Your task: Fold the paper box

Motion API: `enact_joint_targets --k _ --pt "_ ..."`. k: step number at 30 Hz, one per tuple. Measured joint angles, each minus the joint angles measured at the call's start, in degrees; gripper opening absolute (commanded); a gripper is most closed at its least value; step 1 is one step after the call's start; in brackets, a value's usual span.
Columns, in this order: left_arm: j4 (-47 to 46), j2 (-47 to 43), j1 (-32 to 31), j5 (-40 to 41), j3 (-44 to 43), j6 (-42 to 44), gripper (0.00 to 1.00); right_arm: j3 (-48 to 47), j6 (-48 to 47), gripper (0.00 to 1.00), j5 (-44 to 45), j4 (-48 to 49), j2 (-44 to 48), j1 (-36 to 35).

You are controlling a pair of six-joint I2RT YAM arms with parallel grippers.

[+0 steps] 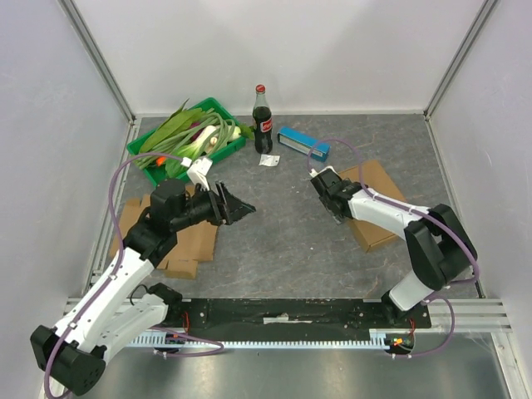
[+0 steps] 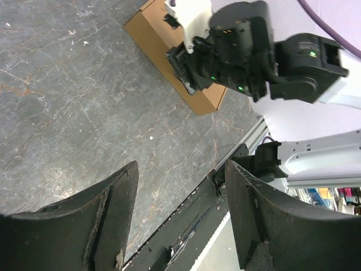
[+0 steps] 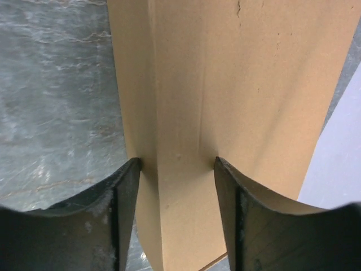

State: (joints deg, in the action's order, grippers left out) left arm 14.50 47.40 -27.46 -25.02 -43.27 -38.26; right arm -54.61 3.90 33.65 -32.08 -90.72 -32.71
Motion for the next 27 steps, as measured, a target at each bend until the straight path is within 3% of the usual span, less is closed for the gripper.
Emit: enact_joint_targets --k 5,13,21,27 --pt "0.7 -1.7 -0.4 -0.7 0.0 1.3 0.68 -0.8 -2.3 0.48 1.3 2.3 -3.1 1.9" --pt "3.3 0.0 -3.1 -0.7 -0.7 3.5 0.68 -4.7 -9.9 0.47 -0.5 9.9 -7.6 13.4" --pt "5.3 3.7 -5.4 -0.4 -3.0 5.8 0.67 -22.5 -17.6 0.49 -0.5 13.9 -23.0 23.7" --pt "6.9 7.3 -6.0 0.8 -3.8 7.1 0.67 -36.5 -19.9 0.49 -0.8 14.2 -33.0 27.0"
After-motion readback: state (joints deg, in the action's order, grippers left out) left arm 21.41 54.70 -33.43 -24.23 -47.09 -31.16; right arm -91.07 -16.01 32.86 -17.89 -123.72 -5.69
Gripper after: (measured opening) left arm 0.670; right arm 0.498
